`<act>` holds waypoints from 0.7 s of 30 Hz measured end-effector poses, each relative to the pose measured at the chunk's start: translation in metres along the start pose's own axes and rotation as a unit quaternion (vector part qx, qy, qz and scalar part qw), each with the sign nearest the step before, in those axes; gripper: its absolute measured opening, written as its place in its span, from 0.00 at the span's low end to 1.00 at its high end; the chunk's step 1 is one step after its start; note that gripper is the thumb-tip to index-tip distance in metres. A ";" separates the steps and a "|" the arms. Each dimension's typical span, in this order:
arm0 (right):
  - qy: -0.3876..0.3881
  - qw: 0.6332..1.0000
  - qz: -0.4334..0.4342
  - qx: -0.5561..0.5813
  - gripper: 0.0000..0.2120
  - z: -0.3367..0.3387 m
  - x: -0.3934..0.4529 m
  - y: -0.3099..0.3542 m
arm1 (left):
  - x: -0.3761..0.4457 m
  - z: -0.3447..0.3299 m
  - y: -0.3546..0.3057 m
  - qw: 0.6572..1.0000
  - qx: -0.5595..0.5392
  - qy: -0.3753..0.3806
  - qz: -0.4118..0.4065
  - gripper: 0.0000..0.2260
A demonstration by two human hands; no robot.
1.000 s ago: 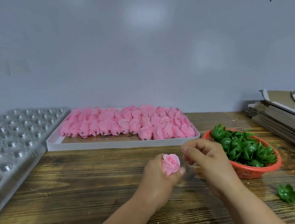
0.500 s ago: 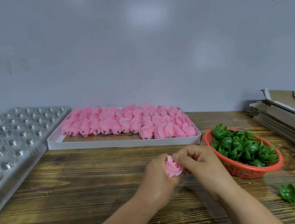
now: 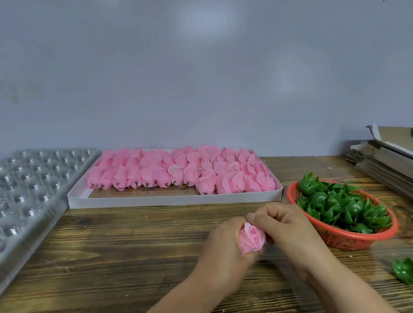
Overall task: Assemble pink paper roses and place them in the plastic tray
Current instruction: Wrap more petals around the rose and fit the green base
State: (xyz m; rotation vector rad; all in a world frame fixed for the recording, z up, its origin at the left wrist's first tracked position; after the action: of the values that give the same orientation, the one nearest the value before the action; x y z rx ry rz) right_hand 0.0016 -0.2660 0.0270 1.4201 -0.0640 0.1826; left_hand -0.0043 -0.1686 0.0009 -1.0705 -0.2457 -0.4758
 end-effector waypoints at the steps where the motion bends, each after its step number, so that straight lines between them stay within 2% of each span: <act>1: -0.004 1.000 0.002 0.009 0.15 0.001 0.000 0.000 | 0.000 0.001 0.002 1.000 -0.014 -0.006 0.010 0.09; 5: -0.010 0.998 0.048 0.044 0.08 0.006 -0.003 0.013 | -0.001 0.002 0.006 0.996 -0.076 -0.009 0.044 0.09; 8: 0.032 0.990 0.136 -0.008 0.07 -0.001 -0.013 0.032 | 0.001 0.006 0.008 0.993 -0.101 -0.030 0.054 0.07; 11: 0.058 0.980 0.175 -0.073 0.11 -0.015 -0.019 0.034 | 0.002 0.007 0.011 0.990 -0.118 -0.035 0.062 0.04; 16: 0.008 0.956 0.234 -0.176 0.07 -0.022 -0.022 0.035 | 0.001 0.010 0.005 0.994 -0.091 -0.044 0.041 0.08; 18: -0.001 0.949 0.250 -0.193 0.04 -0.024 -0.024 0.037 | 0.001 0.009 0.004 0.991 -0.114 -0.042 0.047 0.08; 21: 0.000 0.947 0.250 -0.202 0.05 -0.027 -0.026 0.037 | 0.000 0.006 0.002 0.982 -0.176 -0.039 0.061 0.08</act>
State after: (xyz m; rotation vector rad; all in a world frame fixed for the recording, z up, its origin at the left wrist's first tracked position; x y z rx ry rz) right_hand -0.0317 -0.2361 0.0552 0.9704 -0.4404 0.5564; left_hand -0.0030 -0.1621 0.0024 -1.4443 -0.1666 -0.3748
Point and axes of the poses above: each hand's wrist, its own x-axis towards the middle knuckle, its own z-axis out of the back of the hand, y = z × x, the point moved 9 cm from there along x, towards the middle knuckle, and after that the axes turned 6 degrees about -z, right-handed, at the moved point
